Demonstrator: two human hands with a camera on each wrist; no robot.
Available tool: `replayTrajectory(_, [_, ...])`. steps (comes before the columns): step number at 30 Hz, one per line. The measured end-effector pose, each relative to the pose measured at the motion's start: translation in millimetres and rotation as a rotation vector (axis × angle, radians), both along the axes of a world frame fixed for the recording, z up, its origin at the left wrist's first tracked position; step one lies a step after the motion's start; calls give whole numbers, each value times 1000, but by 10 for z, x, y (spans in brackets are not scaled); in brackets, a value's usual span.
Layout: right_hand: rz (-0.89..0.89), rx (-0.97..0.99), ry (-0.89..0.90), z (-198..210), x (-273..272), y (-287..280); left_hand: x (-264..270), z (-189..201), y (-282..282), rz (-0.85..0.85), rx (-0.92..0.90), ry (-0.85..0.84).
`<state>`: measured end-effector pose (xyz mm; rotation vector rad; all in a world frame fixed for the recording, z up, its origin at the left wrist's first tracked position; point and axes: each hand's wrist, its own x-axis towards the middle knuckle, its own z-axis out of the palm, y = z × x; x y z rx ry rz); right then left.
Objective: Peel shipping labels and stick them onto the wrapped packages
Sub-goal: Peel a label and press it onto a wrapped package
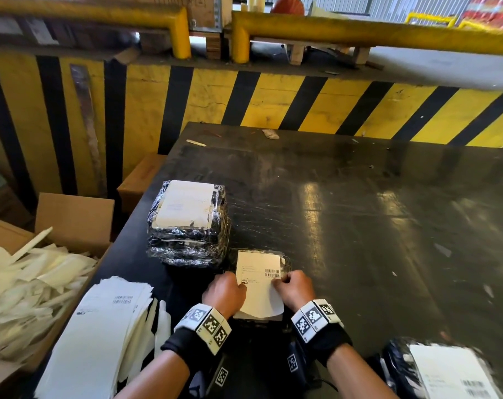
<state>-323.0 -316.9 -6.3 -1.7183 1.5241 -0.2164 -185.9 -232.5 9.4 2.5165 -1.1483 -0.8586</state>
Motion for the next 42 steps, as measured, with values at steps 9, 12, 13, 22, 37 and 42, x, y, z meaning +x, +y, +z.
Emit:
replayTrajectory(9, [147,-38,278,68,-171,-132,-23,-36,94,-73,-20,-115])
replayTrajectory(12, [190,-92,318,27,-251,-11,16,-7,209,-121,-21,-142])
replayTrajectory(13, [212,-152,340,14,-266,57,34,-8,258,-150,-59,-175])
replayTrajectory(22, [641,-459,334,19,-249,612,32,-468,463,-460,-79,-202])
replayTrajectory(37, [647,-392,476,-44,49,85,6,-482,480,-432,-81,-131])
replayTrajectory(42, [910,-382,445,-74,-28,491,28,-507,503,-448,-68,-115])
